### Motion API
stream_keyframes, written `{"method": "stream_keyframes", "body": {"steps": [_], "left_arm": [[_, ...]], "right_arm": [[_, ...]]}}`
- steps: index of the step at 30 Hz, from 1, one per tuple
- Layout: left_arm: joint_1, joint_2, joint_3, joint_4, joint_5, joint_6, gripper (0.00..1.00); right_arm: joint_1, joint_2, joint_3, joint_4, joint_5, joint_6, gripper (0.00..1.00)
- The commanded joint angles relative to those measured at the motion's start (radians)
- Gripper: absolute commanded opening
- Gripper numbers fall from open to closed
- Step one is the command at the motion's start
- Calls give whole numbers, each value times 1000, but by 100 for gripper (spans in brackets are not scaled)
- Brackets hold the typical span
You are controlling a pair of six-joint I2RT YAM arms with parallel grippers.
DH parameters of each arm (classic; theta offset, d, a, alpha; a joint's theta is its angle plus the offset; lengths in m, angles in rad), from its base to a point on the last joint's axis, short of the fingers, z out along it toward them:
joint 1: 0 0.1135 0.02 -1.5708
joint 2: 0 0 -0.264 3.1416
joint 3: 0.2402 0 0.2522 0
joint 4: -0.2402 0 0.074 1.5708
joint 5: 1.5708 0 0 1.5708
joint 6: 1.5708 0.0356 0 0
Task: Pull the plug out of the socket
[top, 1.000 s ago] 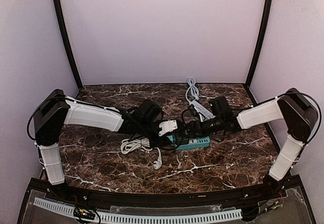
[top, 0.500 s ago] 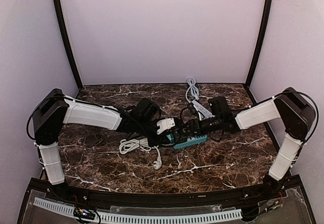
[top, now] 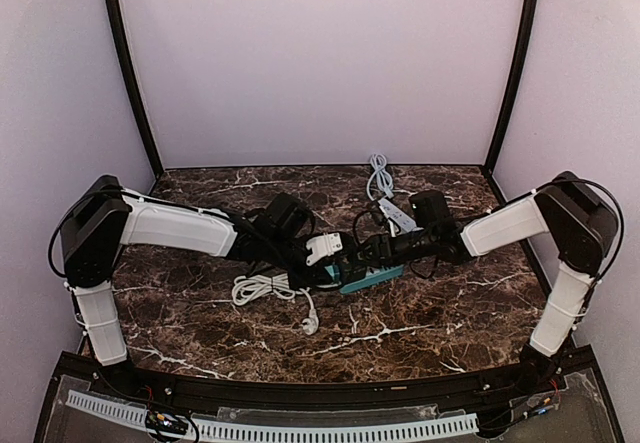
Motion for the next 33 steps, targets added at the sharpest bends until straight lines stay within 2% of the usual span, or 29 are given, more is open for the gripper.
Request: {"method": "stream_keyframes", "body": {"steps": [1,13,20,24,29,33], "left_arm": [[-22,-60,-42,-23,9,-84,17],[-54,-85,-132,203,-88,-344,15],[-57,-78,-105,161,-175,-420,15],[-59,-111,-144,146,-206,-369,15],[-62,-197,-260,201,-150,-165,18],[-61,-202,-238,136,-172,-94,19]], "right_arm": [[17,81,-21,-139,85,-17,62],[17,88,-16,-149,99,-19,59],[17,87,-15,-154,109,-21,58],[17,92,-16,-154,112,-21,58],[17,100,-16,-154,117,-25,57],[17,112,-12,-155,115,-25,57]]}}
